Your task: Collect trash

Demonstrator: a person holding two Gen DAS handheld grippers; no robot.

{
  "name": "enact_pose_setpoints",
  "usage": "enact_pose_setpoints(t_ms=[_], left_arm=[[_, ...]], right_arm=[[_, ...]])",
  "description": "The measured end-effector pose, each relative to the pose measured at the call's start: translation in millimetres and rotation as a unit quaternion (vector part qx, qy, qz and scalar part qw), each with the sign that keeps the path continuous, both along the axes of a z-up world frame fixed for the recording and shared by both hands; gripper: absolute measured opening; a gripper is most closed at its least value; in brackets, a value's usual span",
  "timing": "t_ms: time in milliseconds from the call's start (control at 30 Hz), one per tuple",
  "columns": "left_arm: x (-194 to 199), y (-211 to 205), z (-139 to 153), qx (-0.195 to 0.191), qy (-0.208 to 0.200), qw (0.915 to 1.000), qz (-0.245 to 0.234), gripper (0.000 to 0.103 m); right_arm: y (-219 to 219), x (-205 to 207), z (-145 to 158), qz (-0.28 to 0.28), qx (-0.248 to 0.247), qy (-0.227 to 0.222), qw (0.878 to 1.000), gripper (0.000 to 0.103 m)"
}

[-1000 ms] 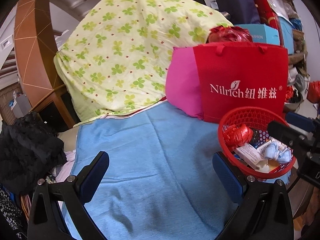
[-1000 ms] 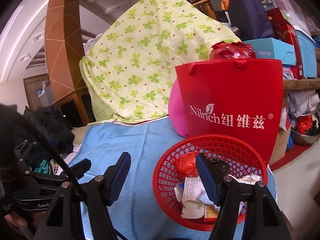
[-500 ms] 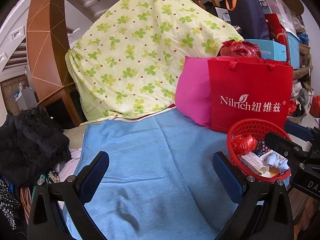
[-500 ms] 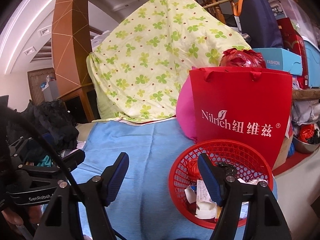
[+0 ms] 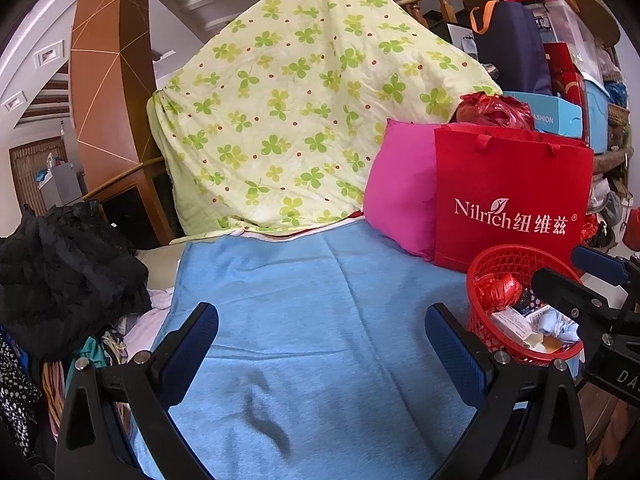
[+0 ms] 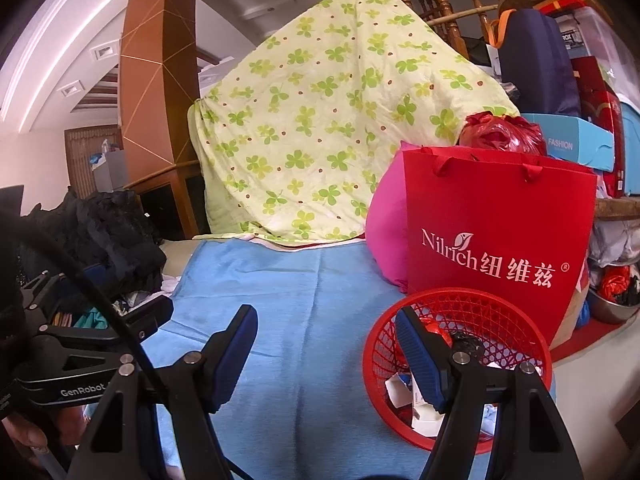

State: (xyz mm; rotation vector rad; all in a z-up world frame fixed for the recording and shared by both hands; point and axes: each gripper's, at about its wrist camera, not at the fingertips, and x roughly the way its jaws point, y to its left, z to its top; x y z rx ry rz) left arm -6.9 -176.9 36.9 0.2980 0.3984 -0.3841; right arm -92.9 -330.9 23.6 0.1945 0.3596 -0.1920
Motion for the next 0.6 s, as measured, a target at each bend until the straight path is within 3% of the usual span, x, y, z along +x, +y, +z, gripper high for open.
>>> enact_pose_setpoints(t_ms=[600], left_arm=[[-15, 34, 20, -0.033, -0.012, 0.9993, 0.010, 0.103]], right_arm=[[36, -15, 30, 0.012, -0.035, -0.025, 0.999, 0.078]])
